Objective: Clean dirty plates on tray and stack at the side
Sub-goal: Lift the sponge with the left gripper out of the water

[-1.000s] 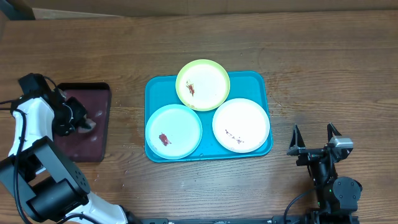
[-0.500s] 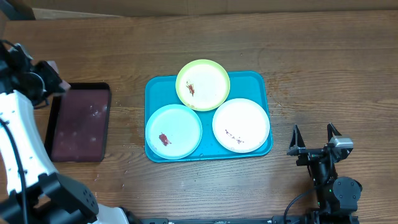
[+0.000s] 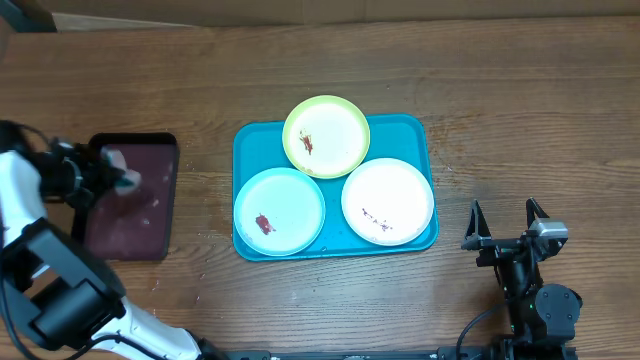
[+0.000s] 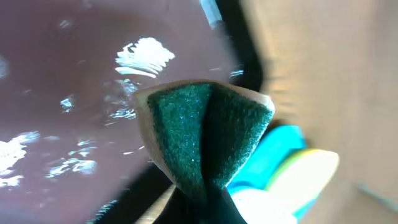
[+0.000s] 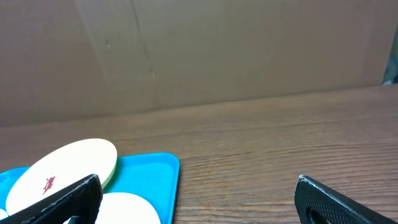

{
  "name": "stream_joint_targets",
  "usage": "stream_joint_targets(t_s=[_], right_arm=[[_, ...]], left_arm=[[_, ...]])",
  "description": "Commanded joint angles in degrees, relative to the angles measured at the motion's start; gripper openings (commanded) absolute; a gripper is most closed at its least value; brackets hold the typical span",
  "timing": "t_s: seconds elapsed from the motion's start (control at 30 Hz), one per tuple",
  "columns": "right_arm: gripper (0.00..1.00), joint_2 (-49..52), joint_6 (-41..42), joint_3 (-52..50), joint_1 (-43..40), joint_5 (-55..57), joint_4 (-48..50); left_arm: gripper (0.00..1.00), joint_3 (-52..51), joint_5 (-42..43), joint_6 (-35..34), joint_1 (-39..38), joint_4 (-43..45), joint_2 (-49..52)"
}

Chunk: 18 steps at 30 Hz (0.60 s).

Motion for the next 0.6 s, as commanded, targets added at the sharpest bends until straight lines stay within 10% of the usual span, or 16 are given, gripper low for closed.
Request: stream_joint_targets(t_s=[0.0, 0.57], right_arm=[[1.0, -0.68, -0.04, -0.59, -0.33, 0.39, 0.26], [1.0, -0.68, -0.04, -0.59, -0.33, 0.39, 0.26]], left_arm=[[0.04, 2.71, 13.7, -0.96, 1.66, -1.38, -2.19], [0.04, 2.69, 30.05, -14.05, 5.92, -6.08, -2.16]])
